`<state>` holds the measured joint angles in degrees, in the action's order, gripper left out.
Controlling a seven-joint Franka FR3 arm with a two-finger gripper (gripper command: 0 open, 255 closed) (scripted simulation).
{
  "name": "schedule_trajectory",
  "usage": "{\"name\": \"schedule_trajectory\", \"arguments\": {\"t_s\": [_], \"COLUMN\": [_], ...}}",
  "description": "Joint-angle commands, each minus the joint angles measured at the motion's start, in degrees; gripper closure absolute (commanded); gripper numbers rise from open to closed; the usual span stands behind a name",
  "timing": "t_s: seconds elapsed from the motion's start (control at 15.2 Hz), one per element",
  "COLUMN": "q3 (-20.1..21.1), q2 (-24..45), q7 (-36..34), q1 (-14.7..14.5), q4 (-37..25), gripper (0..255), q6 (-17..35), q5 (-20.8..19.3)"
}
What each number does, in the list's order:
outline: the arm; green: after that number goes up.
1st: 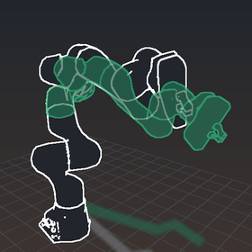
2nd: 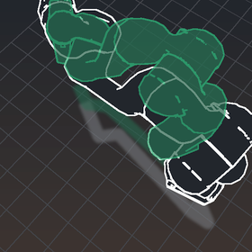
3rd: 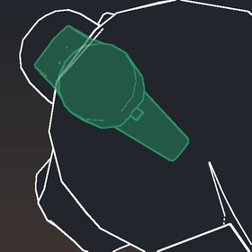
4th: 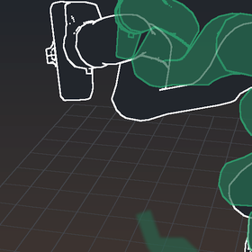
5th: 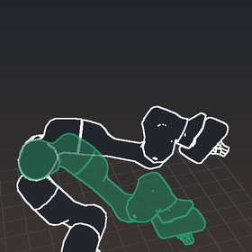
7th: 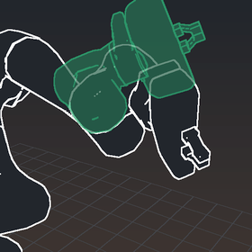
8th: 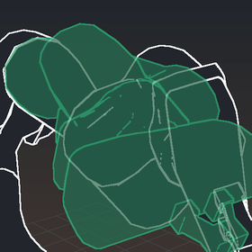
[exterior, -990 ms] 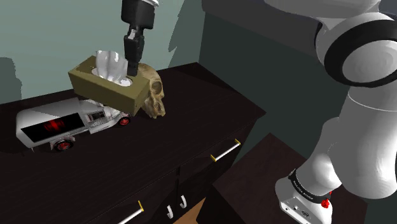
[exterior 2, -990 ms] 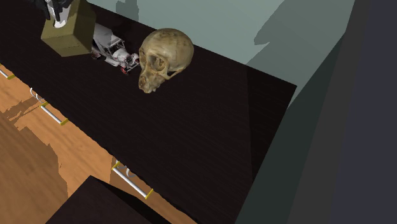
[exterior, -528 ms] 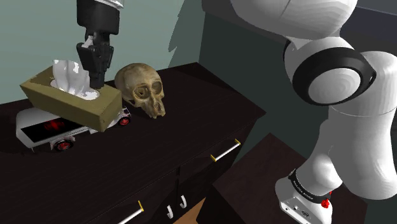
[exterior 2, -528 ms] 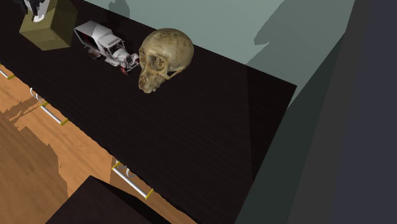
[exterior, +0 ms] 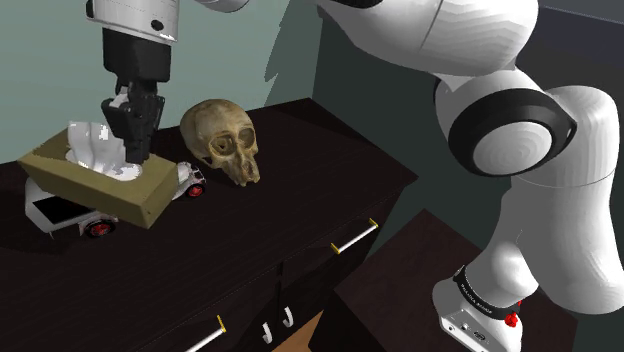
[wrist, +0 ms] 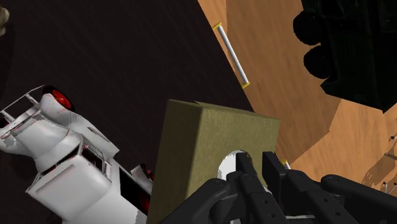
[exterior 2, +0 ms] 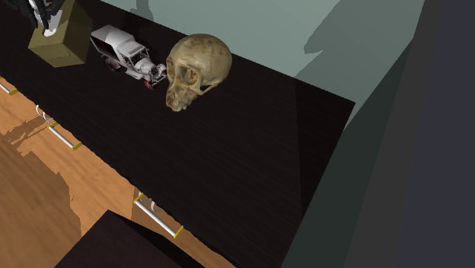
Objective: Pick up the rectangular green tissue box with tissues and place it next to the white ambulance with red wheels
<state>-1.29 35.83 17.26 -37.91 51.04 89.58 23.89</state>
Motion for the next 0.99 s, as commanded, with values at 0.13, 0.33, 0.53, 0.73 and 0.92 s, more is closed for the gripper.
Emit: {"name": "schedule_trajectory", "arguments": {"t_s": [0.13,0.33,0.53,0.73,0.92], "q3": [-0.2,-0.2,-0.3,-0.3,-0.3], "q2": [-1.7,-2.5,-3.1,-3.4,-3.5], "q7": [1.5,2.5,3.4,4.3,5.2], "q1": [-0.4,-0.6,-0.7,-0.9,-1.0], "q4": [5.7,9.4,12.5,15.3,17.7], "gripper": [255,255,255,255,255], "q6": [3.9,6.5,8.9,11.2,13.3], "q5": [0.1,0.2,0.3,0.5,0.7]}}
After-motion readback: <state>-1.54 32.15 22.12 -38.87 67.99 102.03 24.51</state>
